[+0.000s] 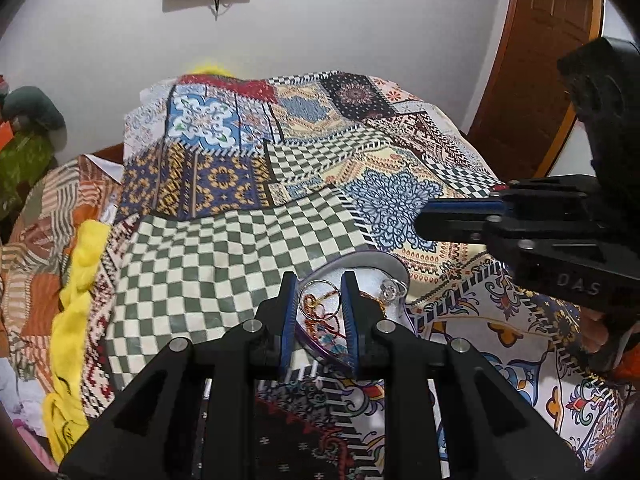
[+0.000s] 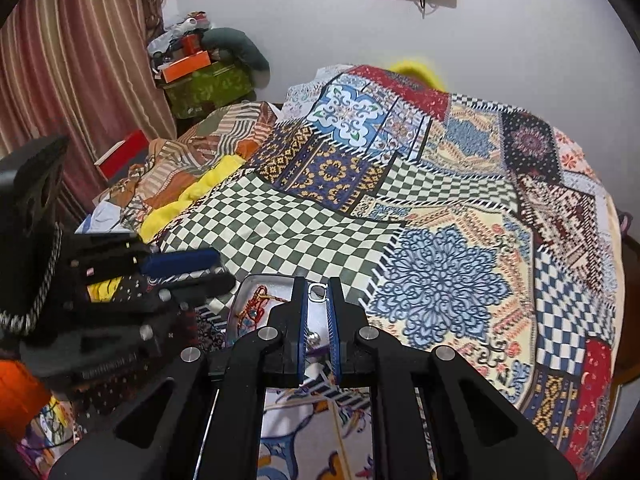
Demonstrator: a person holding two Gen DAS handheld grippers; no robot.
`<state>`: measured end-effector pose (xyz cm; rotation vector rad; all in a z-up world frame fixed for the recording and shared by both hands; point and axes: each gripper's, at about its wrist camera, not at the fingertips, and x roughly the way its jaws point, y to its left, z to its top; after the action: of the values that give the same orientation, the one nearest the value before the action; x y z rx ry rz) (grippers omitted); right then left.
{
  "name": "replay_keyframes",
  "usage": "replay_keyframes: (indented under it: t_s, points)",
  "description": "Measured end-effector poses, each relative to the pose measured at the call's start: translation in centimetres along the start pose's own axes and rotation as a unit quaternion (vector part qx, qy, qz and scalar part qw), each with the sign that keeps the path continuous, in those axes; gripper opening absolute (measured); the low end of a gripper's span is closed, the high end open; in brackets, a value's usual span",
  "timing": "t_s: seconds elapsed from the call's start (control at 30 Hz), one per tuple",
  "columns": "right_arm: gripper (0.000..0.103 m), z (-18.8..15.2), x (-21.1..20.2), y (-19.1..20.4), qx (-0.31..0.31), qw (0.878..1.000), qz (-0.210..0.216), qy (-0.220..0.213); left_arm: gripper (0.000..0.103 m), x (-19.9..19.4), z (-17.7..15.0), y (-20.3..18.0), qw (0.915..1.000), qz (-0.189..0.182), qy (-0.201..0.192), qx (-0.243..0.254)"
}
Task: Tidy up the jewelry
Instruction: 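Lower both rings into the heart tin and open both tools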
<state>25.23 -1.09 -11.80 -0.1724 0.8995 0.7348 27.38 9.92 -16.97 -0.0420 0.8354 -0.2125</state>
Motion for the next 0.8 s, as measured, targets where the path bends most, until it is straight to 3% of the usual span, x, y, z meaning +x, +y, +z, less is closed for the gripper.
replay_keyframes:
  t_s: [0.3,0.53,0.63,0.8]
  points:
    - [0.008,-0.5,3.2,1.2,0.000,0.999,0.015,0.038,0.020,1.9,-1.2,0.5,0.9986,-0.036,0.025,-0.031]
    - [0.011,-0.6,3.6,1.6,-0.007,0.999,0.015,0.051,0.021,1.6,-1.9,-0.4,0.9993,-0.024,0.026,-0.008]
    - [0.022,-0.5,2.8,1.5,-0.001,0.999,0.018,0.044,0.021,1.1,-1.9,-0.5,0.9995,-0.019,0.025,-0.010]
    - [0.023,-0.1,0.1,1.6,0.001,1.000,0.006,0.014,0.021,-1.7,-1.1,-0.3,0.9996,-0.008,0.001,-0.026]
